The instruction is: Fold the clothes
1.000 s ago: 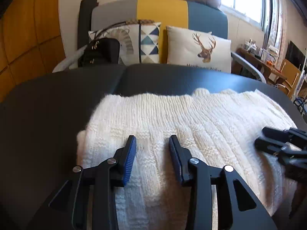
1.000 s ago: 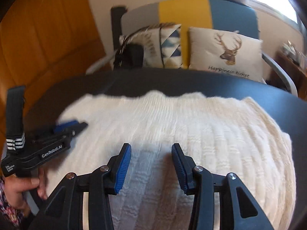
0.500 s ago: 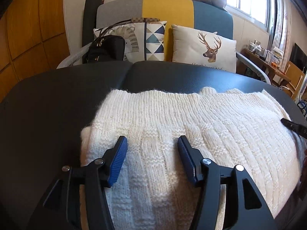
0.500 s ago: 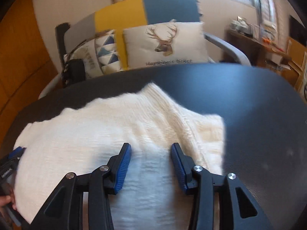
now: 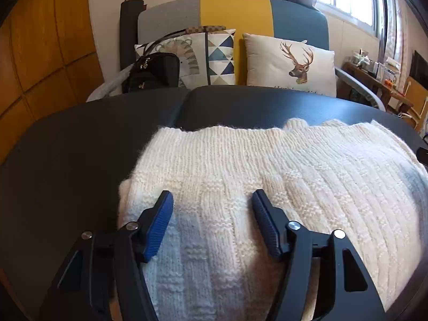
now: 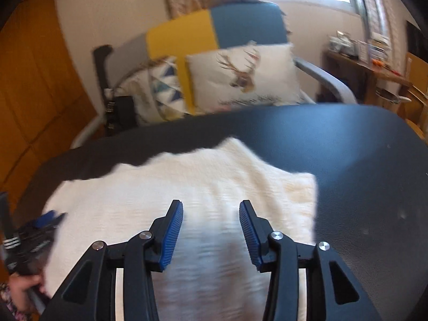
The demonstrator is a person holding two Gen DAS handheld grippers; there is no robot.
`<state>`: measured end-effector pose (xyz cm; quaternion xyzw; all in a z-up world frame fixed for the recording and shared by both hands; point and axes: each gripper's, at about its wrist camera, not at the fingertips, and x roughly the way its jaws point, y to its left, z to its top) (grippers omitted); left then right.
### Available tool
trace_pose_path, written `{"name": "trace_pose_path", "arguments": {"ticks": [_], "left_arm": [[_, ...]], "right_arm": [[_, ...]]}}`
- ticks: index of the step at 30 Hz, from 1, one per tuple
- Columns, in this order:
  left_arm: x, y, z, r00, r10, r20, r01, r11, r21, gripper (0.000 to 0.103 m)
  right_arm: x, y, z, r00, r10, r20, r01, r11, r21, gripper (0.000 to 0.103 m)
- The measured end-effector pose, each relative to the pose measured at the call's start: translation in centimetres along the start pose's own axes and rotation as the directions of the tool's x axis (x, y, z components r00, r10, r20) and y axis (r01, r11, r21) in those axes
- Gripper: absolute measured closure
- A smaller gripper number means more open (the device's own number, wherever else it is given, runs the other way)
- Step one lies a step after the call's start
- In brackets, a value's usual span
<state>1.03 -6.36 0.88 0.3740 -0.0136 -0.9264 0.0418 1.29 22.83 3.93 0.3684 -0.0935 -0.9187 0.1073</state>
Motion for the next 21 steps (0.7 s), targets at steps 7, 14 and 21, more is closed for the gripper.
{"name": "trace_pose_path", "arguments": {"ticks": [7,14,21], "left_arm": [[0.0,0.3,0.1,1.000,-0.004,-0.003,0.004,1.000,-0.011,0.036],[0.0,0.3,0.3,1.000,-0.006,-0.005,0.006,1.000,-0.013,0.035],[-0.5,1.2,0.3,0.999,-0.050,-0.017,0.050,0.998,-0.029,0.035]], "right_arm": [[2.7,2.4,-3.1,0.997,-0.041,-0.067,0.033,0.992,-0.121,0.056],[2.9,2.8,-3.9,0.996,-0.076,-0.045,0.068,0.985,-0.155,0.054],[2.9,2.8,-4.0,0.995,-0.090,-0.036,0.083,0.983,-0.166,0.053]]}}
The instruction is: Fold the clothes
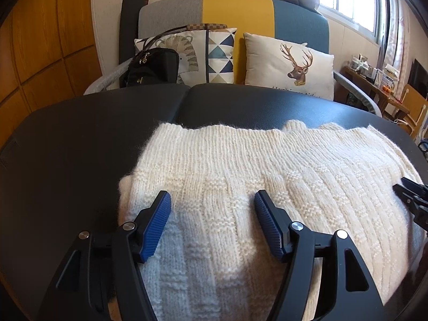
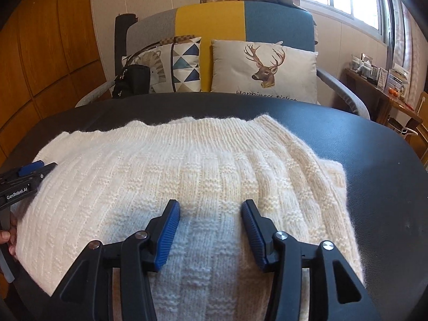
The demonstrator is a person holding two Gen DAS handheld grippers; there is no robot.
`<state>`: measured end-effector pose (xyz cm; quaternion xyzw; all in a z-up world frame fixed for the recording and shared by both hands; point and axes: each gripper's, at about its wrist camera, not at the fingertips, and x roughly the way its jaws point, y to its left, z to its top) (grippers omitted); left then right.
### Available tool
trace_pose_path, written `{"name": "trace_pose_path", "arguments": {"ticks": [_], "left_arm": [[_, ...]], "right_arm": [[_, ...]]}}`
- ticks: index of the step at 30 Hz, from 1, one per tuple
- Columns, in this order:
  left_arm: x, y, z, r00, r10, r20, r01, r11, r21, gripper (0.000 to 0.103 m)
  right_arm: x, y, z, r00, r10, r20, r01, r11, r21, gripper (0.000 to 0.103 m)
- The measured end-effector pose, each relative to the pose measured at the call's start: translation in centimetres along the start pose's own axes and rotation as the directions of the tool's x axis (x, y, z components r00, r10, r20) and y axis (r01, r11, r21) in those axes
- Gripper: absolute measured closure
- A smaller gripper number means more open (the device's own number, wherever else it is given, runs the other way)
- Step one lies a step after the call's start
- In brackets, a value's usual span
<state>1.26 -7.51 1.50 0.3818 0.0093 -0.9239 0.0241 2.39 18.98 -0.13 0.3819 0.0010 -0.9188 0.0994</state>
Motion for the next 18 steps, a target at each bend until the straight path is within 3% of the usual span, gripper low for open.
{"name": "trace_pose_path", "arguments": {"ticks": [5,8,9,12,14,16,18], "left_arm": [[-1.9,1.6,-0.6,1.000,0.021,0.016,-0.021,0.998,0.057,0.033],[-3.1,3.5,-0.7,0.989,0.145,0.028,-0.147,0.984,0.100,0.032],[-3.3,4.6,-0.8,0.988,0.156,0.021,-0.157,0.984,0.084,0.032],[-3.6,8.8,-0.9,0.999,0.035,-0.034,-0.036,0.998,-0.042,0.032],[-3.4,11.3,-1.2,0.994,-0.078,-0.079,0.066,0.987,-0.146,0.032],[-3.0,13.4,-1.7,0.976,-0.183,-0.116,0.150,0.958,-0.244,0.032],[-2.2,14.8,-2.2,0.945,-0.286,-0.157,0.224,0.919,-0.325,0.032]], "right_arm": [[0.0,-0.3,0.0,1.000,0.013,0.002,-0.013,1.000,0.010,0.053],[-0.1,-0.4,0.0,1.000,0.019,0.005,-0.019,1.000,0.014,0.053],[-0.1,-0.5,0.0,1.000,0.021,0.005,-0.021,1.000,0.015,0.053],[-0.1,-0.6,0.0,1.000,0.026,0.007,-0.026,0.999,0.019,0.053],[-0.1,-0.6,0.0,1.000,0.026,0.008,-0.026,0.999,0.019,0.053],[-0.1,-0.6,0.0,1.000,0.026,0.008,-0.026,0.999,0.019,0.053],[-0.1,-0.5,0.0,1.000,0.025,0.009,-0.025,1.000,0.018,0.053]]}}
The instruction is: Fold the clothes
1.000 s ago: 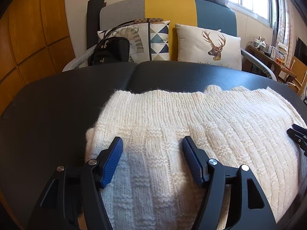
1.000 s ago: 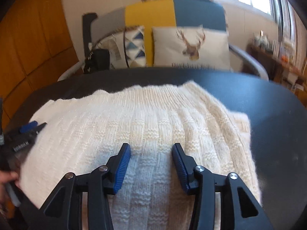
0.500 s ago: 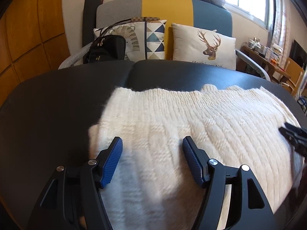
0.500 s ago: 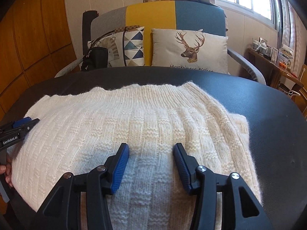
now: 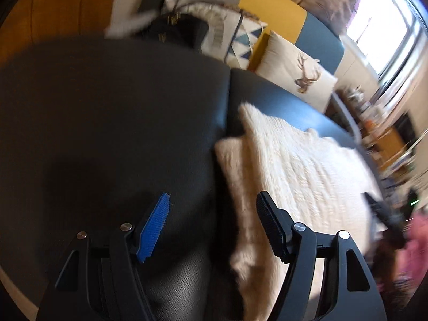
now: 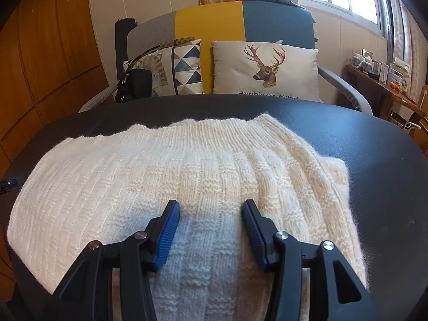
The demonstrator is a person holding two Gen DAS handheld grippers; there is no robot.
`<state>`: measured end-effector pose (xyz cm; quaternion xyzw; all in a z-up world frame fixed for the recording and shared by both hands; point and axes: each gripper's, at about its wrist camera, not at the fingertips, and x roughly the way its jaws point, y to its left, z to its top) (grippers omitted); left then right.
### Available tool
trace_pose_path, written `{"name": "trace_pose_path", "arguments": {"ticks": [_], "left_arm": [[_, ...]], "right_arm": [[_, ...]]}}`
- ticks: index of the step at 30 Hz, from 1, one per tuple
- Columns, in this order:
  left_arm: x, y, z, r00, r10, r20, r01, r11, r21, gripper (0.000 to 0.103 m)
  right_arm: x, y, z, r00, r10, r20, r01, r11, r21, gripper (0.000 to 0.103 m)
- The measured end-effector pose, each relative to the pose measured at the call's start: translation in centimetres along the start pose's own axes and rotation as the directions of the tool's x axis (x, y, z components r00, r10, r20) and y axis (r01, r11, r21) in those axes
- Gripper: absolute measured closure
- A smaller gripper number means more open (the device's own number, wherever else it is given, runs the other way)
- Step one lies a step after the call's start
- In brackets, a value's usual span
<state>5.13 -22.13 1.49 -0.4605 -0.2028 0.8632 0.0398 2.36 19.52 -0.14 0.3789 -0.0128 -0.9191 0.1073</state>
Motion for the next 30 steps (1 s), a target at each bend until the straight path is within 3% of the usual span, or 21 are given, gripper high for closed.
{"name": "trace_pose_path", "arguments": {"ticks": [3,6,10,21,25,30], "left_arm": [[0.8,0.8,0.2,0.992,-0.105,-0.071,0.100,0.993,-0.059,0.032],[1.3,0.7,0.4,0.968,-0.231,-0.095,0.223,0.971,-0.090,0.032],[2.4,-0.1,0.8,0.951,-0.284,-0.121,0.275,0.957,-0.089,0.029],[4.4,-2.1,0.1,0.948,-0.270,-0.171,0.269,0.963,-0.028,0.025],[4.7,-2.9,0.0,0.960,-0.228,-0.161,0.233,0.972,0.013,0.022],[5.1,-4.1,-0.5,0.986,-0.104,-0.134,0.117,0.988,0.097,0.025]], "right_arm": [[0.0,0.1,0.0,1.000,-0.001,0.001,0.001,1.000,0.000,0.053],[0.0,0.1,0.0,1.000,-0.002,0.001,0.002,1.000,-0.001,0.053],[0.0,0.2,-0.1,1.000,-0.006,0.002,0.006,1.000,-0.003,0.053],[-0.1,0.4,-0.2,1.000,-0.022,0.005,0.022,1.000,-0.011,0.053],[0.0,0.4,-0.2,1.000,-0.020,0.005,0.020,1.000,-0.010,0.052],[0.0,0.0,-0.1,1.000,0.011,0.001,-0.011,1.000,0.011,0.051]]}}
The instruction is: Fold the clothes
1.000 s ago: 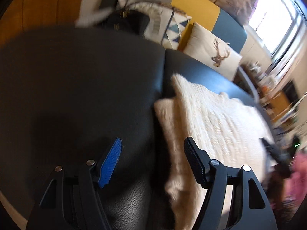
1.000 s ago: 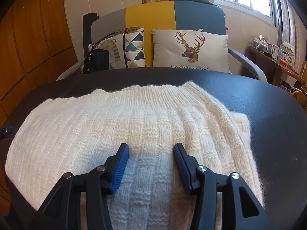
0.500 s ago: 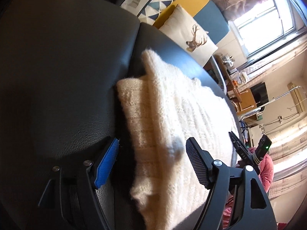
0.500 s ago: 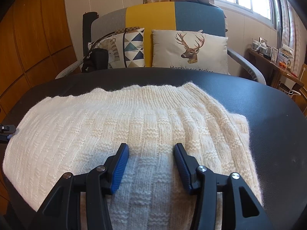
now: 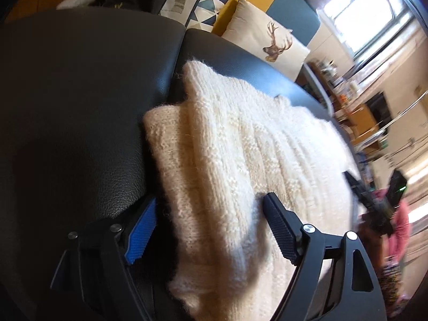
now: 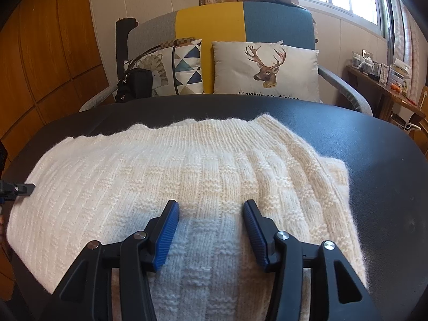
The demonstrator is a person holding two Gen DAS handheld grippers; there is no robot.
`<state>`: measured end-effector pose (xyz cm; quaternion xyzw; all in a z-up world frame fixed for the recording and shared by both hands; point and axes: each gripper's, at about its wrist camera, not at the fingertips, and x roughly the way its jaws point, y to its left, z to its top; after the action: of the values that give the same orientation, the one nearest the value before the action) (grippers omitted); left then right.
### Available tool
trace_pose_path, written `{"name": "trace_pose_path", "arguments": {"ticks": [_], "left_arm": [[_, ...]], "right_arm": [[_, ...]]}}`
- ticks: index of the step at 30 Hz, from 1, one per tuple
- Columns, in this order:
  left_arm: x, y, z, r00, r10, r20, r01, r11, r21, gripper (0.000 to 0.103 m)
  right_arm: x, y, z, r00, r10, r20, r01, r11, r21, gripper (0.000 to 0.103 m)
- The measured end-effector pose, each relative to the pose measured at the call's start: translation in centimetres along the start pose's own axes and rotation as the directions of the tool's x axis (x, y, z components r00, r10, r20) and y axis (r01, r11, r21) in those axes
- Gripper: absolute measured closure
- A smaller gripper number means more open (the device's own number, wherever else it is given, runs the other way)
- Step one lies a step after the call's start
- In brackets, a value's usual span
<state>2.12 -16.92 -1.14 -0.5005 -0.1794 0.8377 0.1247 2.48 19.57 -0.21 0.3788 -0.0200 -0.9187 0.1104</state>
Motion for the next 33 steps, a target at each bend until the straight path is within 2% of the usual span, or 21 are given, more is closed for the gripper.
{"name": "trace_pose_path", "arguments": {"ticks": [3,4,5,6,7,9,11,14,17,19,21,27,30,33], "left_arm": [[0.0,-0.2,0.0,0.999,0.042,-0.001,-0.042,0.999,0.006,0.036],[-0.3,0.1,0.1,1.000,0.026,0.005,-0.026,1.000,-0.003,0.047],[-0.6,0.3,0.2,1.000,0.009,0.011,-0.009,1.000,-0.012,0.054],[-0.9,0.6,0.3,1.000,-0.008,0.018,0.009,1.000,-0.021,0.074],[-0.8,0.6,0.4,1.000,-0.016,0.013,0.016,1.000,-0.024,0.078],[-0.5,0.5,0.6,1.000,-0.028,0.000,0.028,0.999,-0.031,0.077],[-0.4,0.4,0.6,1.000,-0.030,0.005,0.030,0.999,-0.016,0.077],[-0.2,0.3,0.3,0.999,-0.034,0.015,0.034,0.999,0.007,0.073],[0.0,0.0,0.1,0.999,-0.031,0.026,0.030,0.999,0.028,0.068],[0.1,-0.4,0.1,0.999,-0.031,0.029,0.030,0.999,0.036,0.063],[0.0,-0.7,0.1,0.999,-0.035,0.028,0.034,0.998,0.044,0.056],[0.4,-0.7,0.7,0.994,-0.109,0.001,0.109,0.994,0.011,0.034],[0.4,-0.3,0.8,0.989,-0.146,-0.008,0.145,0.989,-0.031,0.031],[0.5,0.2,0.9,0.985,-0.173,-0.014,0.172,0.983,-0.069,0.028]], "right_arm": [[0.0,-0.2,0.1,1.000,0.020,-0.004,-0.020,1.000,0.006,0.049],[0.1,-0.2,0.2,1.000,0.022,-0.009,-0.022,1.000,0.004,0.048],[0.1,-0.2,0.3,1.000,0.025,-0.013,-0.025,1.000,0.002,0.048],[0.1,-0.2,0.4,0.999,0.032,-0.021,-0.033,0.999,-0.008,0.048],[0.1,-0.2,0.6,0.998,0.050,-0.040,-0.051,0.998,-0.024,0.048],[-0.6,-0.9,1.4,0.993,0.099,-0.066,-0.100,0.995,-0.016,0.050],[-2.3,-2.6,2.6,0.989,0.141,-0.035,-0.139,0.989,0.040,0.049],[-4.2,-5.9,4.3,0.991,0.135,-0.025,-0.132,0.988,0.084,0.048],[-4.3,-10.0,4.8,0.988,0.109,-0.112,-0.088,0.981,0.172,0.048],[-3.5,-12.2,4.6,0.978,0.082,-0.193,-0.039,0.975,0.220,0.048],[-3.0,-13.9,3.8,0.971,0.086,-0.222,-0.024,0.963,0.269,0.048],[-1.0,-16.5,2.3,0.946,0.230,-0.229,-0.119,0.901,0.416,0.048],[-0.1,-16.5,2.3,0.930,0.299,-0.213,-0.178,0.875,0.450,0.048],[0.9,-16.3,2.4,0.902,0.389,-0.185,-0.259,0.833,0.489,0.047]]}}
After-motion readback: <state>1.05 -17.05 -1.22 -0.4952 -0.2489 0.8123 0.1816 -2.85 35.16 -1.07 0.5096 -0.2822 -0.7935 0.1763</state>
